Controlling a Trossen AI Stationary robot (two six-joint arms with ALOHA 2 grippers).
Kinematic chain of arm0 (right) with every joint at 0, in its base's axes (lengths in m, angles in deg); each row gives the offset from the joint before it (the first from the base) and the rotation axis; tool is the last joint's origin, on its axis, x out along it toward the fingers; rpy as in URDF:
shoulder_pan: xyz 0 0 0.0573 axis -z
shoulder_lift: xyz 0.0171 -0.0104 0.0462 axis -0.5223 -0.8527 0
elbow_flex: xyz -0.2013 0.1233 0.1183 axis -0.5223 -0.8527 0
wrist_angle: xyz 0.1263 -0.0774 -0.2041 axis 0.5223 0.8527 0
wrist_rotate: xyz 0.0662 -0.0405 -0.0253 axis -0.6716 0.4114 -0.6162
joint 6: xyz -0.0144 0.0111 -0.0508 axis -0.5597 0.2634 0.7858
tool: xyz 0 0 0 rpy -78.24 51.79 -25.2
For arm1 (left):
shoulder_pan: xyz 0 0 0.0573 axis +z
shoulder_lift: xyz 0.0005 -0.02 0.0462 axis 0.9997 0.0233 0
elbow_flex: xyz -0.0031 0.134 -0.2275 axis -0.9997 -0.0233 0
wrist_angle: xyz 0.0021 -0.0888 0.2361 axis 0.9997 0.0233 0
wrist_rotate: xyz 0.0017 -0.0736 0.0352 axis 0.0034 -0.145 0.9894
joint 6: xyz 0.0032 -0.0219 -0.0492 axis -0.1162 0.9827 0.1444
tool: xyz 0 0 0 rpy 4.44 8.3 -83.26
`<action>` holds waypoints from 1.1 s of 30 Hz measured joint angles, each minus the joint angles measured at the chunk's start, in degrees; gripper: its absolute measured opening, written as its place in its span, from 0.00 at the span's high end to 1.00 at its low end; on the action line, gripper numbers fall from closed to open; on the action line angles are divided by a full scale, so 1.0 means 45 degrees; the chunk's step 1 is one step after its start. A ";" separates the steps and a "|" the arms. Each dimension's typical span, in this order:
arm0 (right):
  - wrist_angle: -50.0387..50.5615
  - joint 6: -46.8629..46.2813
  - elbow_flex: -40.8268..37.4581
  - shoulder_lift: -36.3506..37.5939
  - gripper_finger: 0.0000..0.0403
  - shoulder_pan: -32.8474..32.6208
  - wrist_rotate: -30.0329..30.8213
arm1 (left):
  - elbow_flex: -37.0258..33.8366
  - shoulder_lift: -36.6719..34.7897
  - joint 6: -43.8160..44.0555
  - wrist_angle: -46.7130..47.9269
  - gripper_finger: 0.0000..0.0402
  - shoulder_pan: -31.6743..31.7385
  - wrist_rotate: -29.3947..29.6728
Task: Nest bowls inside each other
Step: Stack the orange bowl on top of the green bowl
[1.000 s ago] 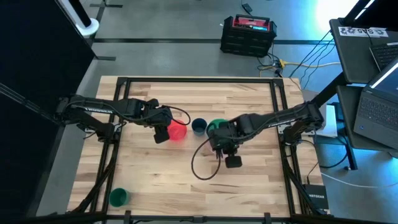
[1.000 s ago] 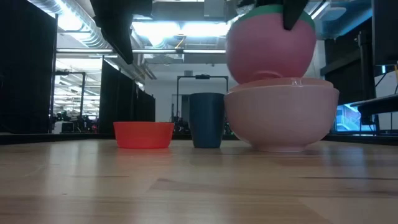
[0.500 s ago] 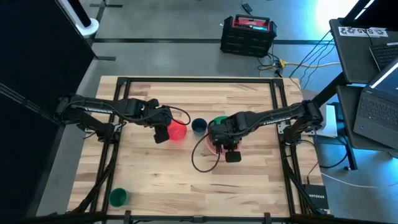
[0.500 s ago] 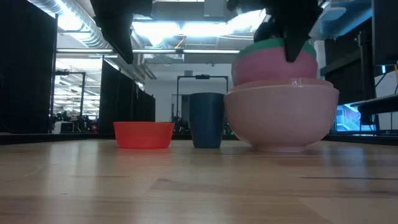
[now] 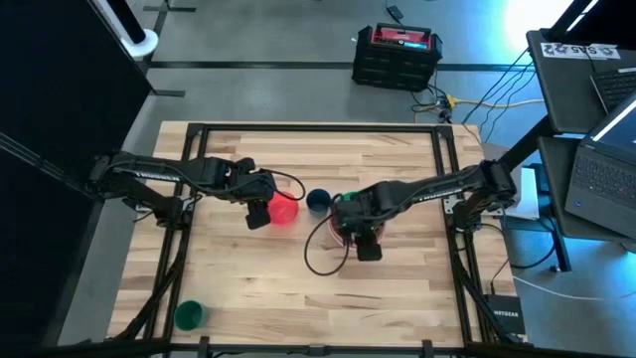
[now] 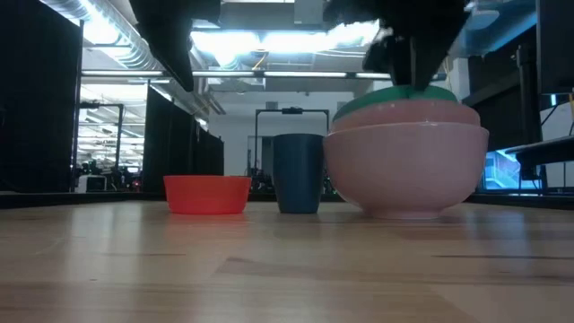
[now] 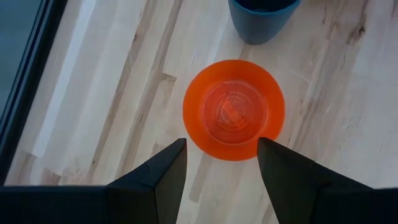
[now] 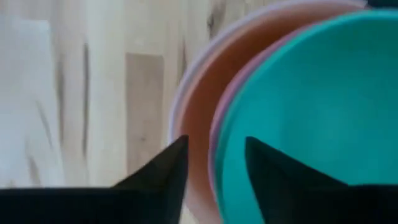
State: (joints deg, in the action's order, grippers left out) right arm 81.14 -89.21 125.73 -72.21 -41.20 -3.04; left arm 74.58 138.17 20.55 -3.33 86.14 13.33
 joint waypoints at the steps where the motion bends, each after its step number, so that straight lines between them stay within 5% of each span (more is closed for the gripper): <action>1: 0.0175 0.0000 0.0304 0.0031 0.56 -0.0005 -0.0016 | 0.0000 0.0000 -0.0090 -0.0004 0.55 0.0000 0.0000; 7: 0.1796 0.0063 0.1980 0.0664 0.41 0.0000 0.0811 | 0.0015 0.0251 -0.1458 -0.1815 0.55 -0.0140 -0.0786; 20: 0.1665 -0.0497 0.2300 0.2938 0.38 0.0000 0.3192 | 0.0005 0.4012 -0.5572 -0.2171 0.55 -0.0579 -0.2533; 33: 0.1848 -0.0913 0.2300 0.3790 0.38 0.0000 0.4124 | 0.0000 0.5649 -0.5161 -0.2935 0.55 0.0127 -0.3365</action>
State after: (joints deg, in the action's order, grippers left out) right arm 89.46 -93.32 136.08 -55.15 -41.20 15.51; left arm 74.58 163.59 -2.68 -16.54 86.71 -1.82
